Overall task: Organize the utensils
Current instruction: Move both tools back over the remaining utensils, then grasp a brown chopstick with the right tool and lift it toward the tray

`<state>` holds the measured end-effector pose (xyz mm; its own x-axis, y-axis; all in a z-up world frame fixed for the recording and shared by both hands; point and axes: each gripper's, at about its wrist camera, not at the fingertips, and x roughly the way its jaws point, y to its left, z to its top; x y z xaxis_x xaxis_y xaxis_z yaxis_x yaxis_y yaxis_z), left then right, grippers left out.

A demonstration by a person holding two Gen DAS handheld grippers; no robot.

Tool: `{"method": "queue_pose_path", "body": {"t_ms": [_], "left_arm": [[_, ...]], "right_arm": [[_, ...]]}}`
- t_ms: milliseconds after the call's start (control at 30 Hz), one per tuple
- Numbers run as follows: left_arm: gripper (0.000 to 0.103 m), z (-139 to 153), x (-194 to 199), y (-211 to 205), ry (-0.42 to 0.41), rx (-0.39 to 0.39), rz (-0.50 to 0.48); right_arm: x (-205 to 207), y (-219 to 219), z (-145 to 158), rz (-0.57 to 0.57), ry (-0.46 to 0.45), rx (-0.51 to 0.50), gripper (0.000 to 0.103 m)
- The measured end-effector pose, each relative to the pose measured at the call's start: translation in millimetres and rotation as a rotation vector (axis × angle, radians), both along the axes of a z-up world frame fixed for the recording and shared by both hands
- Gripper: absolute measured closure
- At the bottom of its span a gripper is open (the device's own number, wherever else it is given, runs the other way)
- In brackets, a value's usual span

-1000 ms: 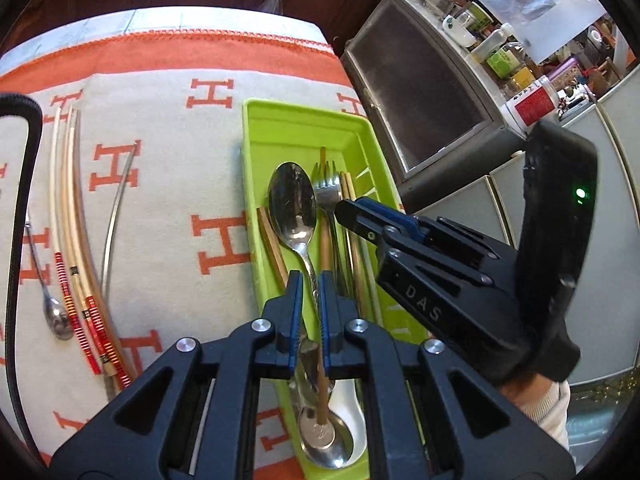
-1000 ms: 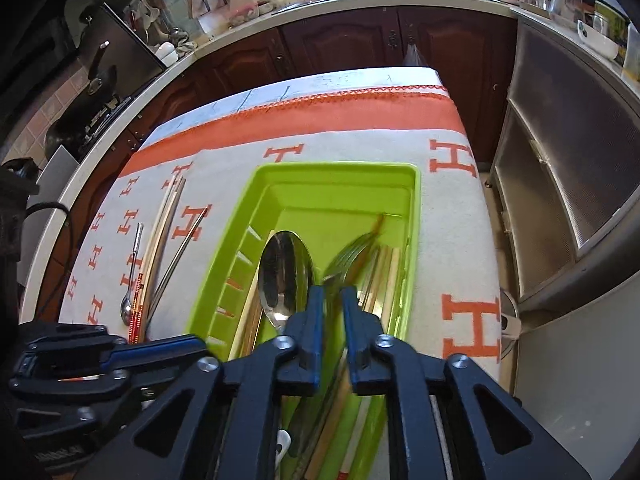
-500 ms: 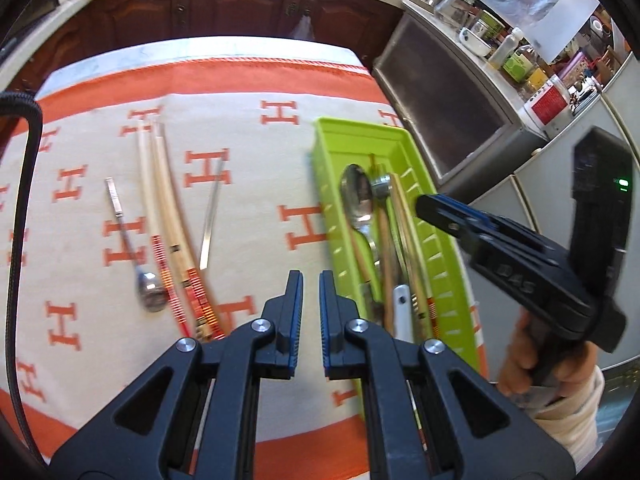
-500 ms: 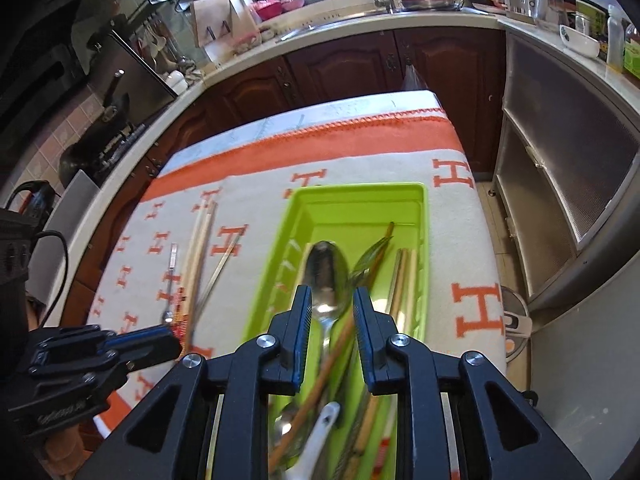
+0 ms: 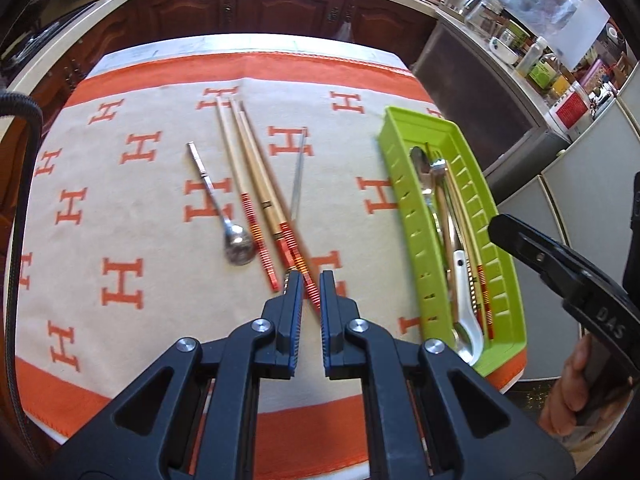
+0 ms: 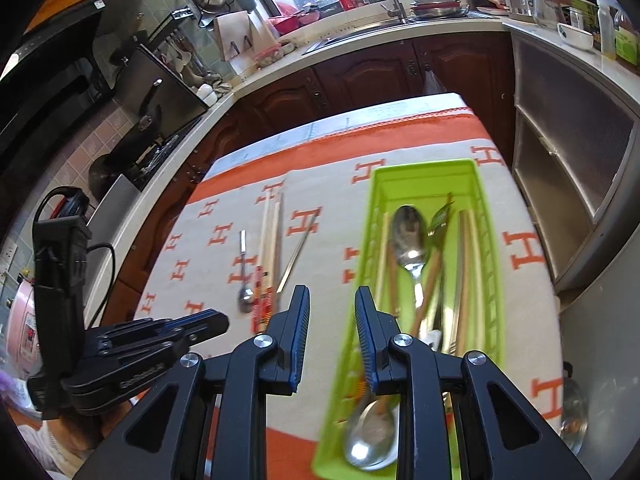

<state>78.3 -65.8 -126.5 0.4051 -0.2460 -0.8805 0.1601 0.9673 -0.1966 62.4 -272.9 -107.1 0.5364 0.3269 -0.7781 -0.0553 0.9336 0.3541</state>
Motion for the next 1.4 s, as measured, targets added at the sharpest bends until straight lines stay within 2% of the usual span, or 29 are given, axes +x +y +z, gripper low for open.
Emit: {"method": "queue_pose_path", "body": {"t_ms": [167, 467, 933, 1400], "left_arm": [[0.099, -3, -2, 19, -0.002, 0.005, 0.036], [0.098, -11, 4, 56, 0.005, -0.004, 0.107], [0.098, -28, 27, 98, 0.040, 0.011, 0.174], [0.098, -56, 50, 120, 0.090, 0.018, 0.208]], "right_arm": [[-8, 32, 10, 0.027, -0.009, 0.014, 0.079], [12, 79, 11, 0.094, 0.009, 0.007, 0.079], [58, 129, -19, 0.165, 0.056, -0.016, 0.079], [95, 147, -55, 0.178, 0.092, -0.060, 0.079]]}}
